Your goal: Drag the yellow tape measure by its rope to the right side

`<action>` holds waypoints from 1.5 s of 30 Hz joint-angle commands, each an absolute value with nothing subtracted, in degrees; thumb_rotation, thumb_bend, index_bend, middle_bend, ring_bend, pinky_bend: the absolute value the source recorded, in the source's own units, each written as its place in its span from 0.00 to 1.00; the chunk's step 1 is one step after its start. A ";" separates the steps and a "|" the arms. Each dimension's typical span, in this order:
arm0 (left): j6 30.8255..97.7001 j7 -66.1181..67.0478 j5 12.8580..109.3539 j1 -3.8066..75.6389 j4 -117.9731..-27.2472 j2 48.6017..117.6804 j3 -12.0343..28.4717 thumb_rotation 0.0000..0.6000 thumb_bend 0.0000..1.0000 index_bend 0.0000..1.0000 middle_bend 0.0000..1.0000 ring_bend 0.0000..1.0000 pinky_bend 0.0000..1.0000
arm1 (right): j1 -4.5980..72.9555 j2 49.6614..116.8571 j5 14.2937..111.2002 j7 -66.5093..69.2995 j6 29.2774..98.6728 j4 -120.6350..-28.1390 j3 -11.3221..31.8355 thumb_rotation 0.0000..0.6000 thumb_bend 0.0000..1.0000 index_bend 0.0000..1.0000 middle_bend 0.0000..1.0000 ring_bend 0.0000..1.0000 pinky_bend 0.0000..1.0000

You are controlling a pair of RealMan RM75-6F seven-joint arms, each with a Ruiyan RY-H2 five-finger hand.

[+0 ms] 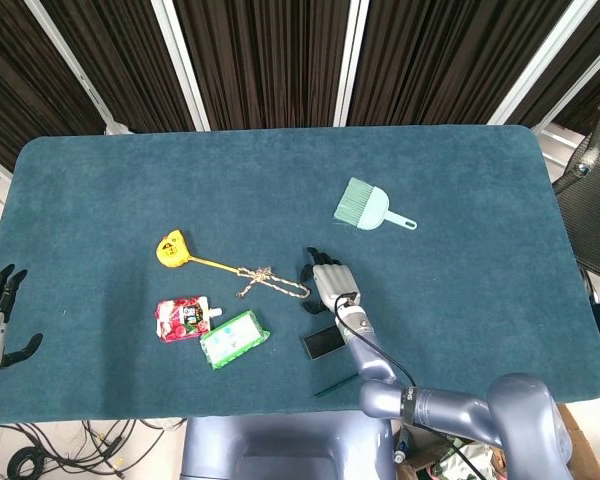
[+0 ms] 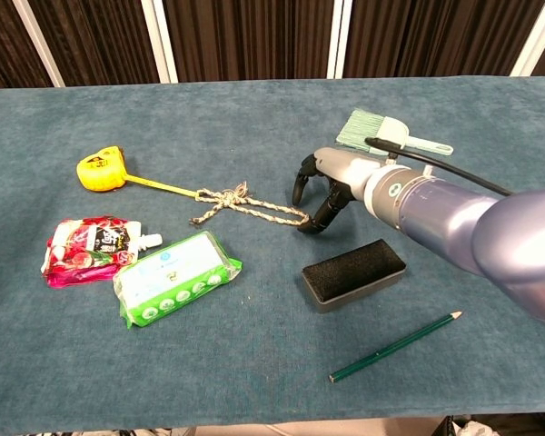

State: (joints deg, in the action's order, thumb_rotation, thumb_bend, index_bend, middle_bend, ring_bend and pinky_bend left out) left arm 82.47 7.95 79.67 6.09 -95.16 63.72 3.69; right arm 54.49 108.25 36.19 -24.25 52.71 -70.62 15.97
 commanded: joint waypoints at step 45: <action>83.01 7.14 79.28 5.71 -95.14 63.54 4.01 1.00 0.24 0.03 0.00 0.00 0.00 | 53.49 111.33 34.58 -24.69 49.15 -68.16 18.08 1.00 0.35 0.67 0.01 0.07 0.16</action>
